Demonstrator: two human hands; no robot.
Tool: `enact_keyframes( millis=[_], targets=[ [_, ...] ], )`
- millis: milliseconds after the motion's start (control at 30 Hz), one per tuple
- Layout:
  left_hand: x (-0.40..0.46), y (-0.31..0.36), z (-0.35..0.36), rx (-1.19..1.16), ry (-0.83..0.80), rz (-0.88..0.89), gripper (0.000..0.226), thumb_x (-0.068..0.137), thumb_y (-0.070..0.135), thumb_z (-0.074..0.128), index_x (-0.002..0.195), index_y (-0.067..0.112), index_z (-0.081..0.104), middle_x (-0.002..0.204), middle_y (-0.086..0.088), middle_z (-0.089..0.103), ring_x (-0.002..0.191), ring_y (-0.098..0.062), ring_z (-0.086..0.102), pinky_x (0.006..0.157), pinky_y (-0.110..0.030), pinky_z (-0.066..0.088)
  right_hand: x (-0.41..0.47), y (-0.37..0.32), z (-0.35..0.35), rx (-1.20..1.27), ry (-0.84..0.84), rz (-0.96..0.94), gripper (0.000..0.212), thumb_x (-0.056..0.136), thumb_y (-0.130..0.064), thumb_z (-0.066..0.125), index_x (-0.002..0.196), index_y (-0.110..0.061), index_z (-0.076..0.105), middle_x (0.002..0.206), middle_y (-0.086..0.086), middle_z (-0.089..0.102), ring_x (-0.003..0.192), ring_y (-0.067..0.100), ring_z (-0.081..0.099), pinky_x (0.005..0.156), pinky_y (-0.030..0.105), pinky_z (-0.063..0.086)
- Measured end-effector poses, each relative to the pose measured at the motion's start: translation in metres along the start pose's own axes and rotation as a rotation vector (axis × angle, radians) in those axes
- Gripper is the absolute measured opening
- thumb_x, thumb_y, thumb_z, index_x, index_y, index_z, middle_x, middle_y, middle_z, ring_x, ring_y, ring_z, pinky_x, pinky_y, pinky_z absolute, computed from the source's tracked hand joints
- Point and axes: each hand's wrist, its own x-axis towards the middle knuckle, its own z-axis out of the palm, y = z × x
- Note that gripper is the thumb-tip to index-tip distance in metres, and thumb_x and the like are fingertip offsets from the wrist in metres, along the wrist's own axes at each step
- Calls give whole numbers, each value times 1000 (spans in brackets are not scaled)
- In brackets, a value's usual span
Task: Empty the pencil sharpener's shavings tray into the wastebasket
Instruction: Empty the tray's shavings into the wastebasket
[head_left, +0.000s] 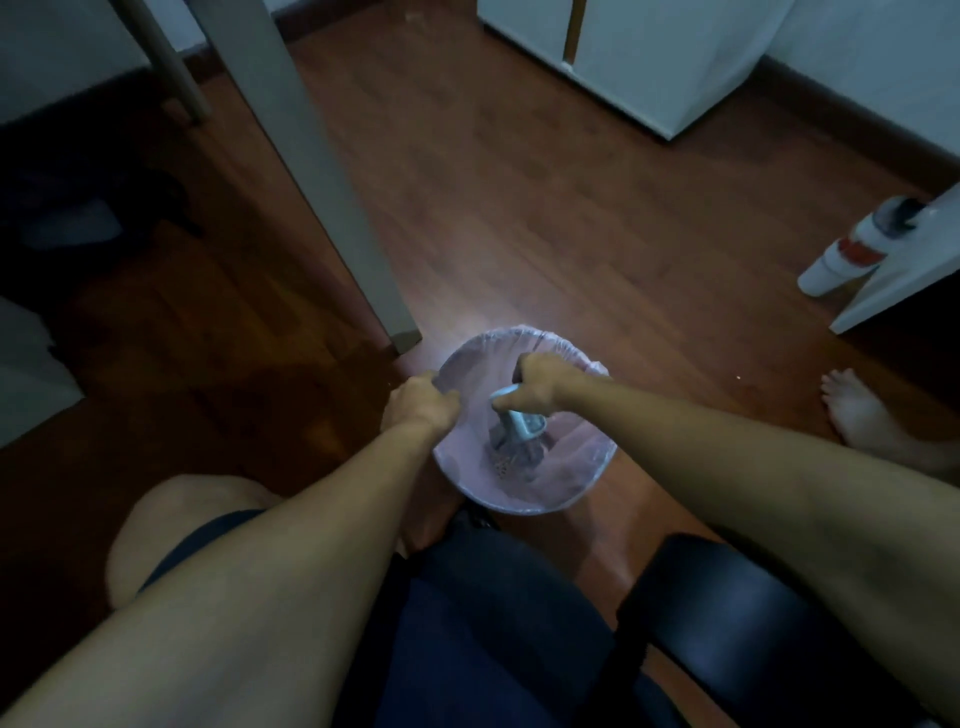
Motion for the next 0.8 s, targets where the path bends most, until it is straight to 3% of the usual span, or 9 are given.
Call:
enact_keyframes(
  millis=[167, 267, 367, 467, 600, 700, 800],
  targets=[
    [-26, 38, -52, -5, 58, 67, 48, 88, 36, 52, 132, 19, 62, 142, -9, 58, 133, -32, 49, 106, -33, 41, -46, -36, -61, 58, 125, -9, 60, 79, -55, 66, 93, 3, 76, 85, 20, 74, 70, 28, 65, 60, 28, 46],
    [-44, 59, -85, -8, 96, 143, 47, 88, 33, 54, 130, 15, 62, 140, -12, 58, 134, -31, 47, 105, -32, 40, -75, -57, -95, 134, 208, -7, 58, 72, -58, 67, 83, -1, 77, 73, 14, 72, 63, 26, 72, 61, 32, 60],
    [-70, 79, -123, -18, 155, 212, 47, 89, 35, 55, 131, 15, 61, 138, -10, 59, 131, -31, 50, 100, -31, 44, -111, -76, -128, 190, 317, 2, 56, 71, -58, 68, 74, -2, 74, 70, 14, 71, 64, 27, 73, 63, 35, 62],
    [-96, 95, -162, -15, 217, 275, 48, 90, 38, 55, 131, 14, 61, 137, -11, 60, 128, -30, 52, 103, -31, 42, -151, -97, -163, 219, 412, 7, 54, 74, -58, 70, 64, -5, 62, 66, 10, 63, 61, 27, 68, 62, 34, 60],
    [-132, 104, -207, 8, 289, 351, 46, 90, 39, 54, 128, 14, 64, 133, -9, 63, 123, -29, 58, 98, -34, 46, -198, -127, -201, 264, 510, -27, 53, 73, -59, 71, 66, -8, 58, 75, 13, 64, 68, 29, 69, 72, 41, 62],
    [-160, 107, -245, 45, 368, 388, 42, 90, 39, 54, 122, 16, 67, 132, -10, 64, 124, -31, 57, 97, -33, 46, -231, -160, -223, 263, 582, -89, 52, 74, -59, 70, 65, -9, 57, 80, 15, 65, 67, 28, 67, 65, 37, 60],
    [-190, 103, -293, 54, 461, 429, 40, 88, 37, 53, 115, 14, 70, 125, -14, 68, 116, -33, 61, 89, -32, 47, -265, -203, -240, 278, 664, -199, 51, 78, -57, 68, 78, -6, 64, 93, 17, 67, 89, 32, 69, 75, 41, 60]
  ],
)
